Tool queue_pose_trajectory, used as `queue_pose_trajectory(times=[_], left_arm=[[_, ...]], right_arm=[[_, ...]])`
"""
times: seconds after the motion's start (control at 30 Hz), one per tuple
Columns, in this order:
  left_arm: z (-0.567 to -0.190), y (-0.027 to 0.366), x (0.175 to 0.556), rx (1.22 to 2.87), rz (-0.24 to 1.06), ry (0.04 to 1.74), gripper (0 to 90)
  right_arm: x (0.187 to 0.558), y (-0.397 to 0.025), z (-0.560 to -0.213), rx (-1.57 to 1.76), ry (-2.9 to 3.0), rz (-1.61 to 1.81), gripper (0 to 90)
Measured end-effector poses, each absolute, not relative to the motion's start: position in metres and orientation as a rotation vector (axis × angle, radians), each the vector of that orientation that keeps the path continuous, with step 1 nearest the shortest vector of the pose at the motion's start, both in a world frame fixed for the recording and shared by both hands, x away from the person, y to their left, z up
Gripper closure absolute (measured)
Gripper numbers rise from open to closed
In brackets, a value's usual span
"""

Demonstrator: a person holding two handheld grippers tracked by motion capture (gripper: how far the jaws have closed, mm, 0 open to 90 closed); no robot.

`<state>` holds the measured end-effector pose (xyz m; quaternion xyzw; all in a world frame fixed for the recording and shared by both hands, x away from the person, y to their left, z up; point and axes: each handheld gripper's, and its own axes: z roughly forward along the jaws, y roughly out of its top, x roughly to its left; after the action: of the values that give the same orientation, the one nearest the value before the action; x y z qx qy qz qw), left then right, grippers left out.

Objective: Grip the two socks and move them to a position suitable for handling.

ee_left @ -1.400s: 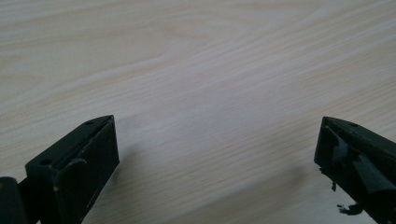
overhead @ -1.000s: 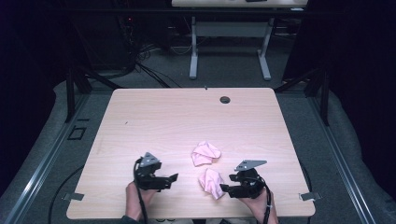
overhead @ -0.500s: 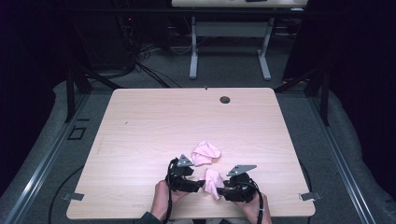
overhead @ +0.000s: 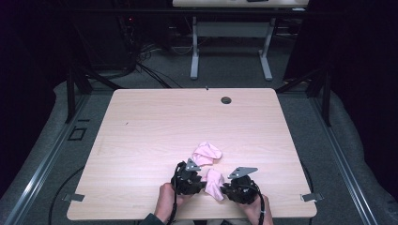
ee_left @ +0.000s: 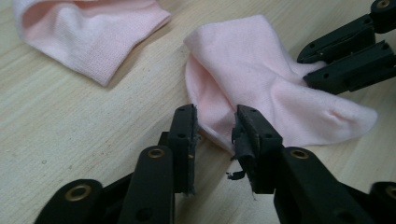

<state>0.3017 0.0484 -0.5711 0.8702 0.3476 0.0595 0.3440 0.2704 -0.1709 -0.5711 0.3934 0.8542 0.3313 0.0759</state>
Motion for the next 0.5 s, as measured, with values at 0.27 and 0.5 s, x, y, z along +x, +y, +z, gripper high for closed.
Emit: queue_pose_trajectory(times=[0.27,0.5], left_arm=[[-0.571,0.045,0.298,2.265,0.194,0.898,89.2],[-0.561,0.066,0.296,2.175,0.166,0.934,89.3]], right_arm=[[0.27,-0.176,-0.574,1.198,2.537,1.057,84.6],[0.268,-0.19,-0.562,1.209,2.486,1.116,85.0]])
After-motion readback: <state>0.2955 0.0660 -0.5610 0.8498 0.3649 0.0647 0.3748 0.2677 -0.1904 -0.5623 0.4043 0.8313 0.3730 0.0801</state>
